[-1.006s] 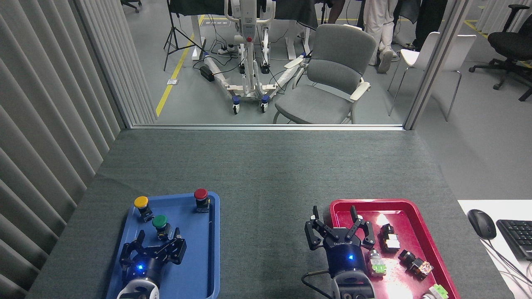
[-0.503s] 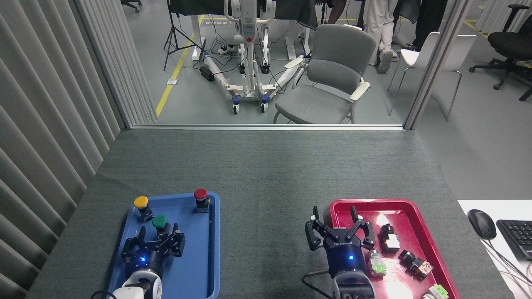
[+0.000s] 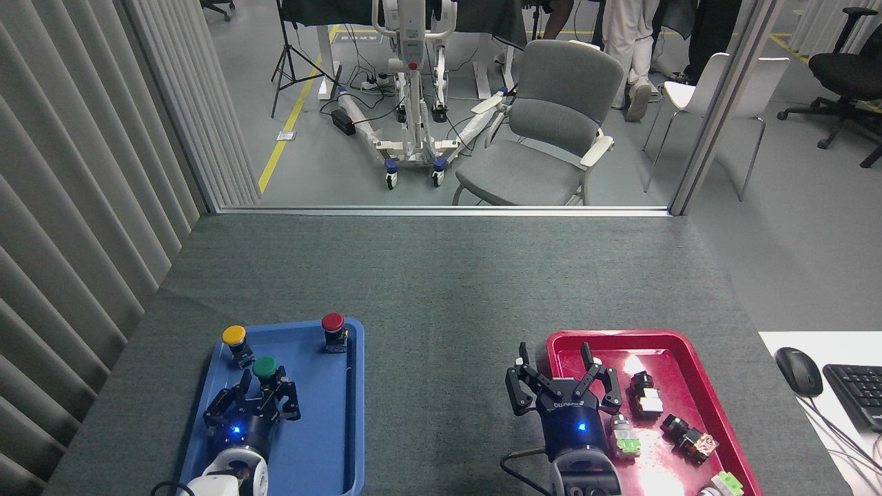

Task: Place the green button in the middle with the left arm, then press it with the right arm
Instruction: 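Lift the green button with the left hand and carry it toward the table middle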

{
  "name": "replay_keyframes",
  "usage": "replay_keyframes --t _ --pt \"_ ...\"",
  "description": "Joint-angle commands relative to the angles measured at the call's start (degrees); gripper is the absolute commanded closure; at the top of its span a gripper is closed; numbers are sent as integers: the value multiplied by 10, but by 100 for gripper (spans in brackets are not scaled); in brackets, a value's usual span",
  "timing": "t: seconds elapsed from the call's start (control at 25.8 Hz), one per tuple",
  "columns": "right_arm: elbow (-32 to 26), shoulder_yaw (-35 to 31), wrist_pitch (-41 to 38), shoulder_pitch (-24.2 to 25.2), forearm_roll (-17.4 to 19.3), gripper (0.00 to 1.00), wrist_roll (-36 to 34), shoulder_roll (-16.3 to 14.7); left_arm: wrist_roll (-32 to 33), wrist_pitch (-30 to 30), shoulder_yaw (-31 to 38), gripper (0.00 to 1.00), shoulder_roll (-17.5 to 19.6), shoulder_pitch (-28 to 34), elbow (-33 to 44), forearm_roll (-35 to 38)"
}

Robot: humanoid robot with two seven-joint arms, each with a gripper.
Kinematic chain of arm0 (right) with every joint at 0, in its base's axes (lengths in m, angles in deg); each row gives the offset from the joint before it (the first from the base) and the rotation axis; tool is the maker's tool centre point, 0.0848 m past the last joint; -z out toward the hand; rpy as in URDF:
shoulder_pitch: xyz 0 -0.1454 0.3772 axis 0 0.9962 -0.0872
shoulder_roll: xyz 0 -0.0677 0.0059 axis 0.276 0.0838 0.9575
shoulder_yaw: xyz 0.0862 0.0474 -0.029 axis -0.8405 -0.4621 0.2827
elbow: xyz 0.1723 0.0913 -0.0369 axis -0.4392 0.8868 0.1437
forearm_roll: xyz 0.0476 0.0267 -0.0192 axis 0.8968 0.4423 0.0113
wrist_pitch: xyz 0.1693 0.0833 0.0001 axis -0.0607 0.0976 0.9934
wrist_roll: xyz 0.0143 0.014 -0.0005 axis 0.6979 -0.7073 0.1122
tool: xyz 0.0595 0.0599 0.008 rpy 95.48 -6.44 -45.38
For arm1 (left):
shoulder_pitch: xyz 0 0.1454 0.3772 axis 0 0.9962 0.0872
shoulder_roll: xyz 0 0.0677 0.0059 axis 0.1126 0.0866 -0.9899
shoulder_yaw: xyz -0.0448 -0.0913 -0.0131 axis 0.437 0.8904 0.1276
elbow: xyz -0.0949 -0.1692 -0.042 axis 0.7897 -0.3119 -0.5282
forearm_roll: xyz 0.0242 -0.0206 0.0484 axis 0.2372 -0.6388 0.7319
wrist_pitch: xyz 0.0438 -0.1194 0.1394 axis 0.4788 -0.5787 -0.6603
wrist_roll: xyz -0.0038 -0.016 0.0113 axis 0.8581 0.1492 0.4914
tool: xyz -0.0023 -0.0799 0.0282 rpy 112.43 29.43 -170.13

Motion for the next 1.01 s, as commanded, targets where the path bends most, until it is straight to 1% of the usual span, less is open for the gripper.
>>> replay_keyframes --t 0.0,0.04,0.12,0.19,0.27,0.43,0.5,0.58,0.66,0.7,0.74,0.81,0.85,0.97 --pt "1 0 0 0 0 0 -1 0 0 10 -1 63 3 2 -4 6" --pt "0 0 0 1 0 0 0 0 0 12 -1 67 3 2 -3 6" --pt "1 0 1 1 0 0 0 0 -2 12 -1 69 2 3 -3 6" --pt "0 0 1 1 0 0 0 0 -9 13 -1 77 2 5 -1 6" --pt "0 0 1 1 0 0 0 0 -11 14 -1 80 2 5 -2 7" --pt "0 0 1 1 0 0 0 0 -12 14 -1 80 5 15 4 6" --pt "0 0 1 1 0 0 0 0 -15 22 -1 79 8 31 32 5" --pt "0 0 1 1 0 0 0 0 -21 44 -1 80 11 73 97 5" --pt "0 0 1 1 0 0 0 0 -24 73 -1 81 26 110 156 4" --pt "0 -1 1 1 0 0 -1 0 -23 90 -2 82 37 117 177 4" --pt "0 -1 1 1 0 0 -1 0 -21 107 -4 82 42 118 187 4" --pt "0 -1 1 1 1 0 -1 0 -18 147 -31 84 45 113 192 5" --pt "0 -1 1 1 0 0 -1 0 -15 157 -46 86 45 107 194 5" --pt "0 0 1 1 1 0 -1 0 -9 164 -97 87 47 84 202 6"
